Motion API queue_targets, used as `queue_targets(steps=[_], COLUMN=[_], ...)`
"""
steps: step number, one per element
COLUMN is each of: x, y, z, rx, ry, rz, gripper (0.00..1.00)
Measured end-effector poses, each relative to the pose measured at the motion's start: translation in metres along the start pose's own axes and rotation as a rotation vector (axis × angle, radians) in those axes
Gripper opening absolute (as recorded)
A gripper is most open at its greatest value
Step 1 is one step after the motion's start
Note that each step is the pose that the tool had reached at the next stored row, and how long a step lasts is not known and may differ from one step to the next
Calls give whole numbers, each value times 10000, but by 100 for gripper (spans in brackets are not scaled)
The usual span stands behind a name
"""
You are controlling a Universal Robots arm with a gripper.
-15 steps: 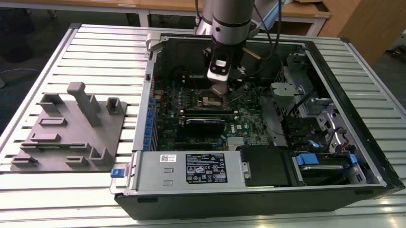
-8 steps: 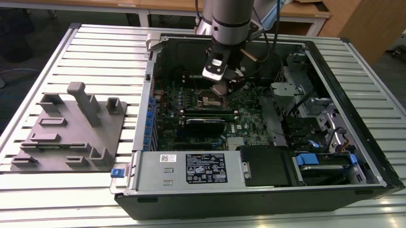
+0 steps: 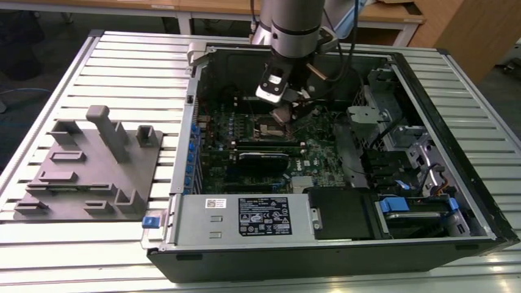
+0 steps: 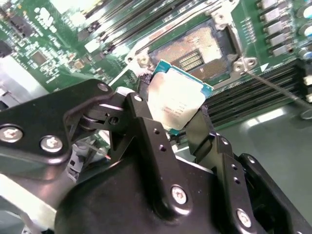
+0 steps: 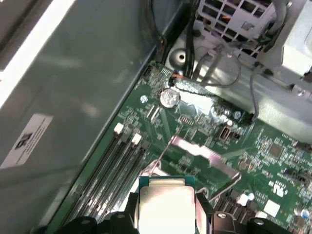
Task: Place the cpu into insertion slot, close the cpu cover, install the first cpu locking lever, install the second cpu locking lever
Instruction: 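Place the cpu into insertion slot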
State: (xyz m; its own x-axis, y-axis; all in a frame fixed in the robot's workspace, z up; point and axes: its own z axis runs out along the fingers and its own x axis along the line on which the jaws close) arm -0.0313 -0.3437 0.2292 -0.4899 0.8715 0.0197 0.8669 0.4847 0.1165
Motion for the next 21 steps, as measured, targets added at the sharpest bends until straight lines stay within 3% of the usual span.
queue_targets(steps=[4, 13, 17, 21], x=[50, 50, 50, 50], y=[-87, -93, -92, -93], z=[-8, 7, 7, 13], rx=[-5, -33, -33, -47], ry=[-7, -187, -190, -267], rz=[69, 1593, 1621, 2276], gripper=[54, 54, 54, 54])
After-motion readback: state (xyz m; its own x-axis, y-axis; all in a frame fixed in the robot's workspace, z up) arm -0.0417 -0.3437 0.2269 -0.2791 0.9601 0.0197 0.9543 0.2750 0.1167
